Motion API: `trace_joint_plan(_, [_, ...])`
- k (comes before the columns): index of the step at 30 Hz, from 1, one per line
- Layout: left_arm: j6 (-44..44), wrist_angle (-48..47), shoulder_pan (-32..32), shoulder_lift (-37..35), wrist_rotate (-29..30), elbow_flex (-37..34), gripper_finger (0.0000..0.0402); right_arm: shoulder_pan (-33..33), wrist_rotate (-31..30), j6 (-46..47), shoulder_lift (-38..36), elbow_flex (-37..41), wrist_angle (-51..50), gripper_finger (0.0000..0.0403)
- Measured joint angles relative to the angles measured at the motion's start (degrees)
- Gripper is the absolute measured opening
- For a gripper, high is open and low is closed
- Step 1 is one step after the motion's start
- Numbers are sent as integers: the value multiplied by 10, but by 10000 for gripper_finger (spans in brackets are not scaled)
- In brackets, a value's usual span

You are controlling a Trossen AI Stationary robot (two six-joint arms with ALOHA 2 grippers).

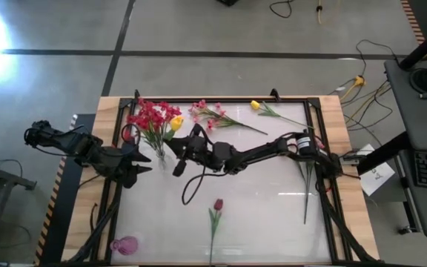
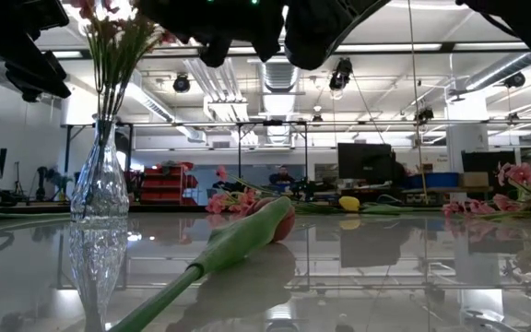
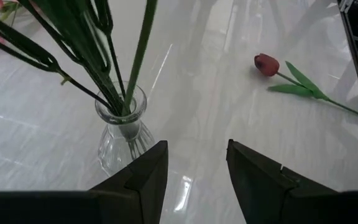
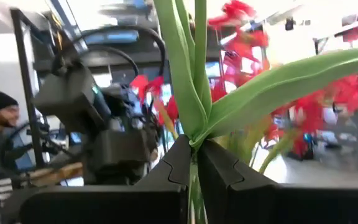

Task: Sort flowers into vase by color
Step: Put the bottom yellow flower into the transparent vase

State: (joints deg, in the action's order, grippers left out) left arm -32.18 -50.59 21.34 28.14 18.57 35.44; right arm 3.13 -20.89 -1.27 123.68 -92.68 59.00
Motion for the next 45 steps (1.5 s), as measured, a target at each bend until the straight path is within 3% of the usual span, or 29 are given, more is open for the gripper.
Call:
trace_joint_plan(11, [2, 0, 0, 0, 0, 0, 152, -4, 0, 27, -1, -55, -151, 12])
trace_joint_plan(26, [0, -25, 0, -15, 0, 0, 152, 3, 3, -20, -21, -64, -152, 12])
trace_joint_plan(37, [-11, -24, 0, -16, 0, 0, 152, 2, 3, 12, -20, -63, -238, 12])
trace_joint_plan(45, [-35, -8, 0, -16, 39, 0, 152, 10, 16, -16, -29, -63, -235, 12])
